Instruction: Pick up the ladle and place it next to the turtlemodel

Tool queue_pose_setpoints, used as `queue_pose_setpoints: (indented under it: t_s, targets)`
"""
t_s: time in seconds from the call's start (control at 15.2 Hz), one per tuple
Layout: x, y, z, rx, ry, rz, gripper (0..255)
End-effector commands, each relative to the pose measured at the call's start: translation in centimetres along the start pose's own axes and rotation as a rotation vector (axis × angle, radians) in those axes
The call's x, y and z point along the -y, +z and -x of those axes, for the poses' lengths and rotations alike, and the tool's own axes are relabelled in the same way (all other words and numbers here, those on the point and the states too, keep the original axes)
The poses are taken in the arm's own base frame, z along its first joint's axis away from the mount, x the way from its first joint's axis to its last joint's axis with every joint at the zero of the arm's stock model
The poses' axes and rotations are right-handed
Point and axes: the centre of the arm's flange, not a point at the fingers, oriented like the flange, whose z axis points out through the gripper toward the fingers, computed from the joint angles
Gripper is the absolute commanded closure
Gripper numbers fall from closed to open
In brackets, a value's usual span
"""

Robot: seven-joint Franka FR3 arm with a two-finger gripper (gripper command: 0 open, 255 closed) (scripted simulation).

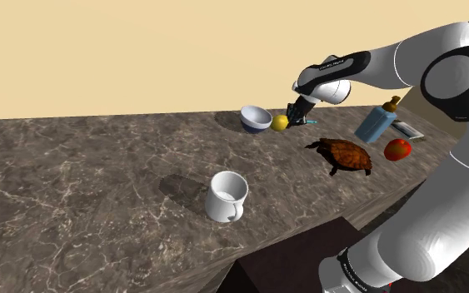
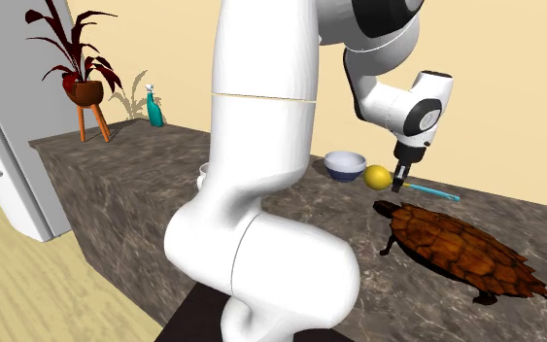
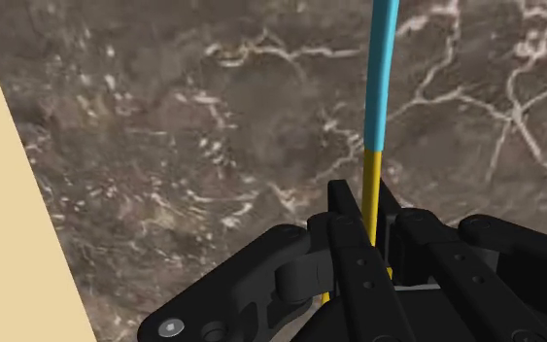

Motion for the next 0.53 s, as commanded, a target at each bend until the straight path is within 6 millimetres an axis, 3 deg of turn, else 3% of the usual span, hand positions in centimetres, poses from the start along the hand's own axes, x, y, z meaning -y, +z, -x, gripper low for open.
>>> queue_pose_setpoints:
  t_s: [0.0, 0.33, 0.46]
  targets:
    - [0.0, 0.1, -0.1, -0.001, -0.001, -0.002, 0]
    - [0.0, 0.1, -0.1, -0.001, -0.001, -0.002, 0]
    - [0.0, -2.6, -0.1, -0.001, -0.001, -0.002, 0]
